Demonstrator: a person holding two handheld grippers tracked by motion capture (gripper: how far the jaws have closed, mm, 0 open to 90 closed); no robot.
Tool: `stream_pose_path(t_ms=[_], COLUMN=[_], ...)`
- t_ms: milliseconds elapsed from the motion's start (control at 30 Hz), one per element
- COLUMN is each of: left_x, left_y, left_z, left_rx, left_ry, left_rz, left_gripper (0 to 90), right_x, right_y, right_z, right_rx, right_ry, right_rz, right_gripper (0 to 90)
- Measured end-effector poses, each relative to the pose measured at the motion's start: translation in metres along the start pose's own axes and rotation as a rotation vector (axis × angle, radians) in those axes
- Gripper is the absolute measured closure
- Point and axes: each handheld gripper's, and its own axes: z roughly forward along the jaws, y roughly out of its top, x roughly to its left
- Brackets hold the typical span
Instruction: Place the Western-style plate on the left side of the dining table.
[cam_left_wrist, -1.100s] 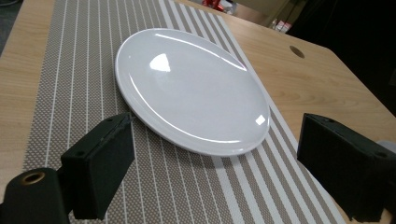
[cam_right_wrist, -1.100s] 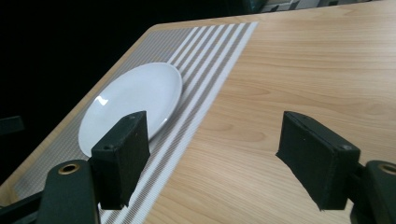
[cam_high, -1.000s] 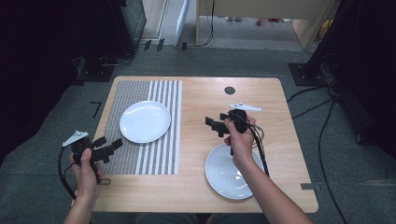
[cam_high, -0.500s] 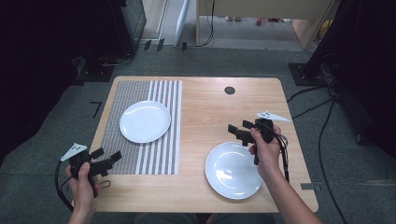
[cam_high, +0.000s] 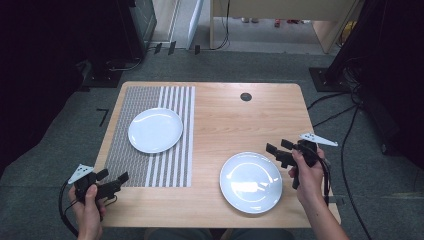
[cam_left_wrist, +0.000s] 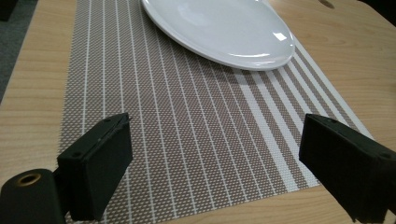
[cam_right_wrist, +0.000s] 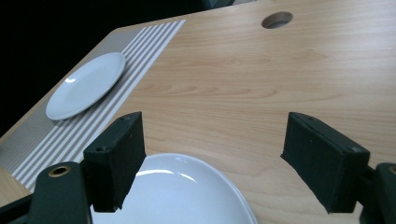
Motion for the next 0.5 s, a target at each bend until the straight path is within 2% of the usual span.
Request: stream_pose_path(t_ms=[333,433,500], left_x=[0.015,0.018,0.022], left_y=[-0.017,-0.021,-0.023], left_z=[-0.003,-0.006,-0.008], left_rx=[0.014,0.015,0.017], left_ry=[0.086,0.133,0.138], left_rz=[0.001,0.025,0.017], left_gripper=[9.7,9.7,9.7], right_x=[-0.026,-0.033,-0.038], right_y=[-0.02,-0.027,-0.033], right_z=[-0.027,-0.031,-0.035], right_rx=[-0.009,0.0,0.007], right_ry=[-0.065,-0.082,-0.1], right_rz=[0.014,0.017,0.016], right_gripper=[20.9,20.9,20.9])
